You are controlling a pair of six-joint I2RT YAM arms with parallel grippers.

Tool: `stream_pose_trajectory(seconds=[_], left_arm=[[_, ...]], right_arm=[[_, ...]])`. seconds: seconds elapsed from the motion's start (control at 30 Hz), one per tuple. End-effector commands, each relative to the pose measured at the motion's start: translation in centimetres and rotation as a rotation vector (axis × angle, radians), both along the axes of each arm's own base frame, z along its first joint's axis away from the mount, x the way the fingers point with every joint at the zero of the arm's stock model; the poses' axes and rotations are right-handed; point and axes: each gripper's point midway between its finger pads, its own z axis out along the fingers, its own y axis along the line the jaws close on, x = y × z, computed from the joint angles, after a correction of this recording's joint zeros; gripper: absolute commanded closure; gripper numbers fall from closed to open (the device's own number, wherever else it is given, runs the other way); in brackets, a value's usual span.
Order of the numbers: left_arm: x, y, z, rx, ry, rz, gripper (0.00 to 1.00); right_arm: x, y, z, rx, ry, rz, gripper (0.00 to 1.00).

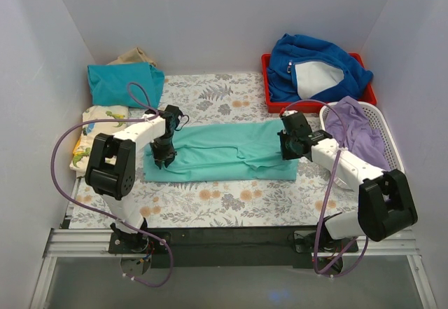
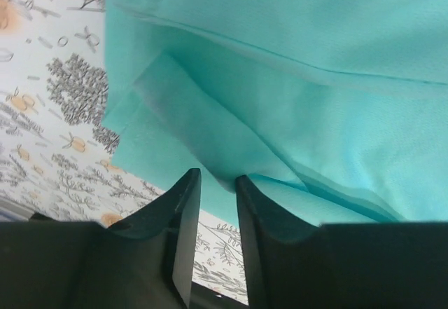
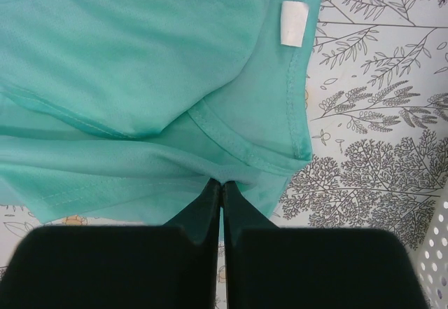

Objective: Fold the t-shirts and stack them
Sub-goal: Fold the tshirt

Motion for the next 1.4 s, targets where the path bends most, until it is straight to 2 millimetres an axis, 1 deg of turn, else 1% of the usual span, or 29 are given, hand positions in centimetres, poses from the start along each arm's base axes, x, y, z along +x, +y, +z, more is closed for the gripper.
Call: stream_pose_trajectory(seconds=[0.0, 0.03, 0.07, 0.1, 0.13, 0.17, 0.2, 0.3, 0.4, 0.47, 0.57, 0.6, 0.63, 0.7, 0.73, 0.8, 0.83, 0.87, 0.93, 1.0, 1.13, 1.3, 1.37], left_arm=[[0.2, 1.6, 2.6, 0.058, -0.056, 0.048, 0.73], [0.3, 2.1, 2.8, 0.083, -0.063, 0.051, 0.49], [0.4, 2.4, 2.9, 0.095, -0.074, 0.056, 0.36], [0.5, 2.6, 3.0, 0.105, -0.081, 0.061, 0.25], [0.9, 3.2, 3.3, 0.126, -0.097, 0.073, 0.19], [1.2, 3.4, 3.6, 0.137, -0.108, 0.084, 0.18], [1.4, 3.6, 4.0, 0.146, -0.119, 0.089, 0.18], [2.3, 3.9, 5.1, 0.141, -0.172, 0.102, 0.17], [2.3, 3.9, 5.3, 0.13, -0.179, 0.105, 0.16], [1.9, 4.0, 5.1, 0.131, -0.169, 0.111, 0.16], [1.8, 3.8, 5.6, 0.108, -0.196, 0.121, 0.15], [2.2, 3.4, 5.9, 0.078, -0.221, 0.114, 0.15], [2.5, 2.9, 6.5, 0.05, -0.251, 0.104, 0.14], [2.9, 2.1, 6.8, -0.002, -0.271, 0.071, 0.14], [3.3, 0.9, 6.6, -0.068, -0.277, 0.048, 0.14], [3.7, 0.0, 6.0, -0.112, -0.275, 0.03, 0.14], [3.7, -1.0, 5.7, -0.165, -0.264, 0.01, 0.13], [3.7, -1.3, 5.4, -0.184, -0.26, 0.0, 0.13], [4.0, -1.8, 5.1, -0.211, -0.269, -0.01, 0.13], [4.4, -2.6, 5.3, -0.255, -0.289, -0.027, 0.13], [4.7, -3.1, 5.4, -0.276, -0.294, -0.038, 0.13], [4.7, -3.1, 5.3, -0.277, -0.295, -0.051, 0.13], [4.6, -3.1, 5.3, -0.276, -0.296, -0.054, 0.13]], right_arm=[[2.5, 0.2, 2.0, 0.011, -0.083, 0.002, 0.99], [2.6, 0.1, 1.8, 0.012, -0.082, 0.001, 0.99], [2.7, 0.1, 1.7, 0.008, -0.082, 0.001, 0.99], [3.0, 0.0, 1.7, 0.008, -0.09, -0.004, 0.97], [3.1, -0.1, 1.7, 0.009, -0.089, -0.008, 0.93], [3.2, -0.1, 1.6, 0.007, -0.085, -0.01, 0.89], [3.5, 0.0, 1.9, 0.011, -0.097, -0.01, 0.78], [4.0, -0.1, 2.7, 0.014, -0.125, -0.02, 0.6], [4.4, -0.2, 4.0, 0.023, -0.165, -0.028, 0.56], [4.6, -0.1, 5.3, 0.041, -0.2, -0.03, 0.56], [4.3, 0.6, 6.4, 0.083, -0.212, 0.001, 0.55], [3.9, 1.2, 6.4, 0.113, -0.196, 0.027, 0.55], [3.5, 1.4, 6.3, 0.123, -0.182, 0.036, 0.55], [2.5, 1.7, 5.7, 0.143, -0.142, 0.052, 0.55], [1.9, 2.7, 5.5, 0.184, -0.115, 0.094, 0.55], [0.7, 3.6, 4.5, 0.229, -0.058, 0.135, 0.55], [-0.2, 4.8, 4.5, 0.291, -0.022, 0.185, 0.56], [-0.7, 5.3, 4.1, 0.315, 0.004, 0.203, 0.56], [-1.6, 6.6, 4.1, 0.377, 0.034, 0.24, 0.57], [-2.0, 7.2, 4.0, 0.4, 0.049, 0.252, 0.57], [-3.0, 8.9, 4.1, 0.465, 0.099, 0.287, 0.57], [-4.5, 11.2, 3.2, 0.493, 0.158, 0.314, 0.57], [-4.9, 11.6, 2.8, 0.513, 0.178, 0.299, 0.57]])
